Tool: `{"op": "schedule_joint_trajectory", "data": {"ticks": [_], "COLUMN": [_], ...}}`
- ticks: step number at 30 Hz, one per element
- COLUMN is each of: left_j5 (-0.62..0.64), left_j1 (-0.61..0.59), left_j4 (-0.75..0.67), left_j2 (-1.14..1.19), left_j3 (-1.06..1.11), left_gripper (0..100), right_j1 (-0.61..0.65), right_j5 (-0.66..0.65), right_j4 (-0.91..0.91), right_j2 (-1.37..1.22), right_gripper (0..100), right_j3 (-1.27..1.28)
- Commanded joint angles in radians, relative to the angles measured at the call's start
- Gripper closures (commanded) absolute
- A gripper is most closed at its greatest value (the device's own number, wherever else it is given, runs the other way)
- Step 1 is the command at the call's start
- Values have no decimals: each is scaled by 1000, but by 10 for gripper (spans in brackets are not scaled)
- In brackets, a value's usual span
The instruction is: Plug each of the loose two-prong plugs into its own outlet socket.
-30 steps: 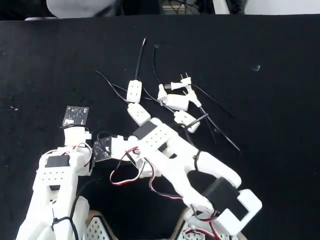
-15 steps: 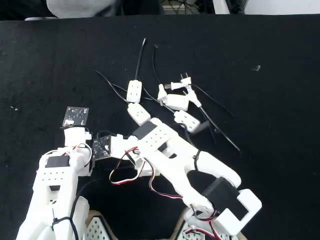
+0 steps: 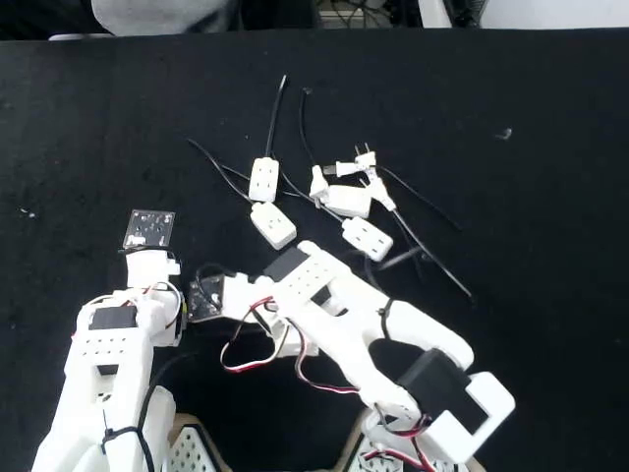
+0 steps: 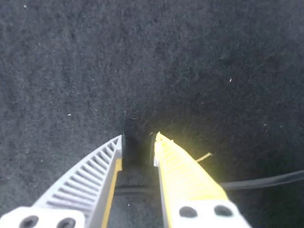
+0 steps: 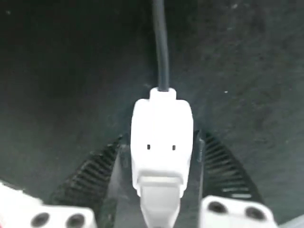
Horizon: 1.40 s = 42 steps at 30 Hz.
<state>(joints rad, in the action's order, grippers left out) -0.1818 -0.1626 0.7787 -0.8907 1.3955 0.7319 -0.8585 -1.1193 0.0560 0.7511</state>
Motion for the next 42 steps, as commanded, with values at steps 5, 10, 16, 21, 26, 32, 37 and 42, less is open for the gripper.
{"op": "schedule_joint_trajectory", "data": {"ticks": [5, 10, 16, 21, 26, 32, 37, 42], "left_j5": [0, 0, 0, 0, 0, 5, 5, 6], "left_j1": [5, 5, 5, 5, 5, 5, 5, 5], "left_j4": [-14, -14, -14, -15, -15, -18, -20, -21], "left_j2": [-5, -5, -5, -5, -5, -5, -5, -5], "left_j3": [-5, -5, -5, -5, -5, -5, -4, -5], "left_gripper": [882, 881, 881, 881, 881, 882, 883, 883], "right_j1": [-8, -12, -15, -64, -230, -272, -276, -278], "right_j5": [11, 54, 66, 68, 86, 172, 178, 170], "right_j4": [155, 161, 146, 91, 133, 187, 180, 32], "right_j2": [4, 12, 15, 97, 209, 236, 243, 268], "right_gripper": [955, 988, 988, 988, 988, 988, 988, 988], "right_j3": [108, 117, 117, 102, 110, 119, 120, 64]}}
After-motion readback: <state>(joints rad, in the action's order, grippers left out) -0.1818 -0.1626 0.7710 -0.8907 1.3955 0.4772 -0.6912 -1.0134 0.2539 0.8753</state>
